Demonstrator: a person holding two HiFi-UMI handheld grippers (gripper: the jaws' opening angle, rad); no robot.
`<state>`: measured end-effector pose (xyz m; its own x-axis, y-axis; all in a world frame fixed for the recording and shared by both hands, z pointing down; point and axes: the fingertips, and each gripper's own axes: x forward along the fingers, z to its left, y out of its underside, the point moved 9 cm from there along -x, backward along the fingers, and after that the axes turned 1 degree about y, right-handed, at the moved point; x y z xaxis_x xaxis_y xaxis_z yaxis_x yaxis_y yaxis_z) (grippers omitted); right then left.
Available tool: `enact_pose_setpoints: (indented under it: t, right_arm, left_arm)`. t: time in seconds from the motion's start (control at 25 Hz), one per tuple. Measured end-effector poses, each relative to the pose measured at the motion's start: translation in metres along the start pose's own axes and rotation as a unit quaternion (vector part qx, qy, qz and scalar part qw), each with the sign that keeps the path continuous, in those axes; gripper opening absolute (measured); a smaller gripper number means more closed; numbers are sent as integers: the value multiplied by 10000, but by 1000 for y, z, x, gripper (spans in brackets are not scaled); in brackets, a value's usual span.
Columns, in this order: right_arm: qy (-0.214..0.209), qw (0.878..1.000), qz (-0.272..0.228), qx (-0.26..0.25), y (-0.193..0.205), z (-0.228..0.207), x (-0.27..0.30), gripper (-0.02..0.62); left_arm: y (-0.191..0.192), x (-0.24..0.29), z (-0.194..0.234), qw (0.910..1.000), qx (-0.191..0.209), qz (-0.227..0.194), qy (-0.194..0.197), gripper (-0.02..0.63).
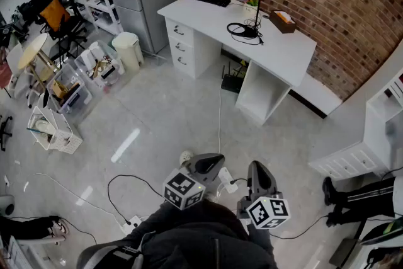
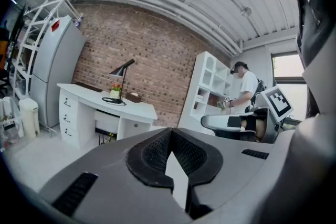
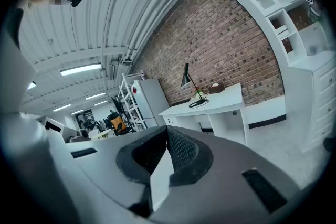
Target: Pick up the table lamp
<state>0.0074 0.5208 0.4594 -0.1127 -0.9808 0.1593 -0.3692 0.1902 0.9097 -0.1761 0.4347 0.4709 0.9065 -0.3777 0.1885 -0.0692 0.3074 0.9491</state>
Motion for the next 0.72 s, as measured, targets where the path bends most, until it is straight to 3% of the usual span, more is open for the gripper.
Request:
enact_pose_setpoints:
  t: [0.72]
  right_arm:
    - [-335, 9993, -48, 184, -8, -1, 23, 12]
  left_arm:
    - [-4, 1, 19, 9996, -158, -32, -234, 0]
